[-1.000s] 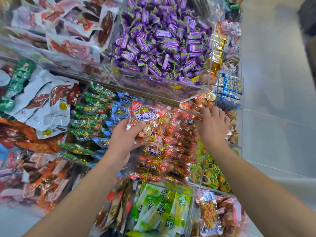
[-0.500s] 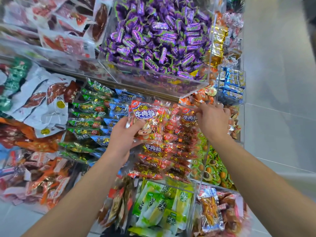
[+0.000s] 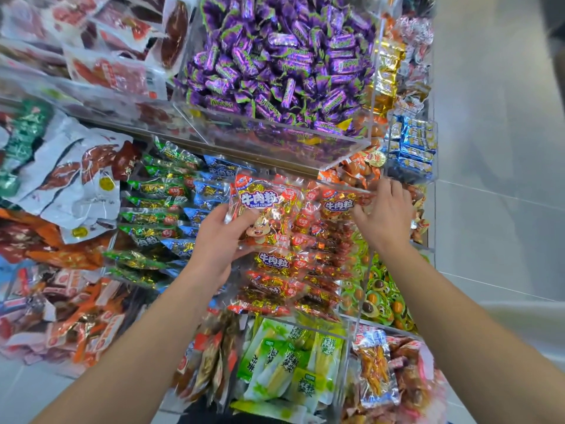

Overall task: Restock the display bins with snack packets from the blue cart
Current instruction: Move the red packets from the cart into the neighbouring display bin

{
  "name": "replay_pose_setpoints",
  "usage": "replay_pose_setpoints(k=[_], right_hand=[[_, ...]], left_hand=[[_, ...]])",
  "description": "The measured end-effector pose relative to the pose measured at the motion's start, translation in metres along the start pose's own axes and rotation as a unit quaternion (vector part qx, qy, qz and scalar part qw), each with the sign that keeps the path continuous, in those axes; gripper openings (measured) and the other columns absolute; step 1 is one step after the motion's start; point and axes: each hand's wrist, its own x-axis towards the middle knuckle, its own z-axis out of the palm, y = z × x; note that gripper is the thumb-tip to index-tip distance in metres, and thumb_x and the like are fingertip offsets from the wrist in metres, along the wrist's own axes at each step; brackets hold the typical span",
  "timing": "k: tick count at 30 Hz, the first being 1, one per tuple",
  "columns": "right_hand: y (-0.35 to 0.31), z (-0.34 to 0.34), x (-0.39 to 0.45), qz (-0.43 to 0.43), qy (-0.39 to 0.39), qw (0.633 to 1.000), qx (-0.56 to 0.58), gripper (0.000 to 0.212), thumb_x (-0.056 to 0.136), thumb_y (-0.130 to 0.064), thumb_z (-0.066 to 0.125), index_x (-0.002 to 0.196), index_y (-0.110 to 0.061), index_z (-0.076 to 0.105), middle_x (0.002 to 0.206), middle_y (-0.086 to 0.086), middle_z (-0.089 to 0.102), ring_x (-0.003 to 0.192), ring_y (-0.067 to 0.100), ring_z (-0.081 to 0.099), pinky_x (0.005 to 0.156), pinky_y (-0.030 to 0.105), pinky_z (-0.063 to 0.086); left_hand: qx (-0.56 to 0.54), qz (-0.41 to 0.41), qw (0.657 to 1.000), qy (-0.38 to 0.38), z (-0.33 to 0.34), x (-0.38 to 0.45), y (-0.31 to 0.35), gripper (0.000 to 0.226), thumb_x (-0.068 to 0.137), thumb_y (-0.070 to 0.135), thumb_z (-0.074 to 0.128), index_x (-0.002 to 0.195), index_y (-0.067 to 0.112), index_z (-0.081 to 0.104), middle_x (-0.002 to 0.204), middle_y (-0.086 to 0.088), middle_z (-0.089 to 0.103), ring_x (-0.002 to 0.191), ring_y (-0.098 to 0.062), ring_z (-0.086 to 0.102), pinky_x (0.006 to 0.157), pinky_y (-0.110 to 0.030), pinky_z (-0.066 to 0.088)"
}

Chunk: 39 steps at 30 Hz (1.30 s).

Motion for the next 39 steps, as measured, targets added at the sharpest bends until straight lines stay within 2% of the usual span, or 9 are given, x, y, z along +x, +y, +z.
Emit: replay_pose_setpoints(k=[7,12,17,20,23,26,28,34,39], right_hand=[[-0.011,-0.028,-0.026,0.021,0.046,0.985,0.166,0.047,0.082,-0.023,0.064,0.127,-0.012,0.055,0.126,0.007,0.055,0.118,0.024,0.050,0.104,0.042,0.041],[-0.047,-0.063,-0.042,-0.004,-0.146,0.923,0.357,0.028,0.079,-0.052,0.065,0.103,-0.039,0.063,0.096,-0.017,0.066,0.082,-0.003,0.062,0.069,0.017,0.051],[-0.039,-0.077,-0.042,-0.055,-0.198,0.932,0.298,0.017,0.085,-0.031,0.074,0.090,-0.016,0.069,0.082,0.002,0.067,0.073,0.013,0.059,0.070,0.036,0.049],[-0.015,-0.089,-0.032,0.003,-0.125,0.935,0.332,0.012,0.085,-0.026,0.074,0.092,-0.023,0.066,0.082,-0.002,0.066,0.074,0.015,0.061,0.074,0.035,0.050],[0.006,-0.097,-0.020,0.009,-0.045,0.950,0.310,0.017,0.083,-0.021,0.076,0.094,-0.030,0.067,0.078,-0.012,0.068,0.073,0.005,0.065,0.072,0.023,0.052],[0.003,-0.095,-0.015,-0.047,-0.030,0.975,0.214,0.024,0.082,-0.026,0.076,0.105,-0.030,0.074,0.081,-0.014,0.069,0.078,0.009,0.066,0.076,0.025,0.052],[-0.009,-0.085,-0.012,-0.087,-0.047,0.981,0.166,0.026,0.084,-0.026,0.075,0.109,-0.031,0.074,0.094,-0.006,0.073,0.089,0.018,0.068,0.083,0.036,0.054],[-0.028,-0.039,0.003,-0.150,-0.088,0.985,-0.004,0.024,0.088,-0.025,0.069,0.112,-0.029,0.071,0.105,0.004,0.071,0.099,0.031,0.064,0.075,0.039,0.051],[-0.019,-0.011,-0.007,-0.119,-0.091,0.988,-0.034,0.034,0.091,-0.030,0.066,0.123,-0.019,0.062,0.115,0.003,0.069,0.106,0.030,0.062,0.088,0.044,0.050]], left_hand=[[0.019,0.011,0.998,-0.053,0.003,-0.003,-0.001,0.011,0.091,0.018,0.063,0.094,0.026,0.070,0.092,0.011,0.073,0.086,-0.010,0.068,0.057,-0.023,0.057],[0.078,0.060,0.988,-0.122,0.015,-0.010,-0.003,0.019,0.090,0.022,0.074,0.085,0.041,0.071,0.083,0.012,0.077,0.075,-0.012,0.075,0.058,-0.024,0.058],[0.128,0.111,0.980,-0.106,0.028,-0.016,-0.008,0.021,0.087,0.029,0.078,0.090,0.040,0.060,0.077,0.040,0.066,0.074,0.017,0.064,0.053,-0.011,0.051],[0.101,0.085,0.989,-0.067,0.026,-0.012,-0.009,0.035,0.089,0.037,0.074,0.121,0.039,0.062,0.106,0.016,0.072,0.092,-0.008,0.071,0.078,-0.034,0.061],[0.057,0.078,0.994,-0.043,0.021,-0.006,-0.010,0.050,0.092,0.028,0.072,0.137,0.026,0.052,0.105,0.005,0.071,0.083,-0.009,0.074,0.074,-0.035,0.062],[0.035,0.066,0.996,-0.055,0.017,-0.001,-0.012,0.032,0.092,0.021,0.071,0.101,0.052,0.066,0.081,0.018,0.075,0.077,-0.009,0.075,0.067,-0.034,0.062],[0.017,0.056,0.996,-0.067,0.016,-0.003,-0.010,0.045,0.093,0.018,0.070,0.072,0.058,0.065,0.073,0.029,0.070,0.072,-0.008,0.075,0.060,-0.028,0.060],[0.017,0.056,0.995,-0.081,0.016,-0.002,-0.007,0.064,0.095,0.012,0.066,0.060,0.066,0.063,0.069,0.027,0.070,0.065,-0.007,0.073,0.055,-0.024,0.058],[0.027,0.064,0.996,-0.047,0.009,0.005,-0.013,0.030,0.094,0.013,0.068,0.088,0.040,0.057,0.067,0.024,0.069,0.062,-0.001,0.070,0.053,-0.021,0.056]])
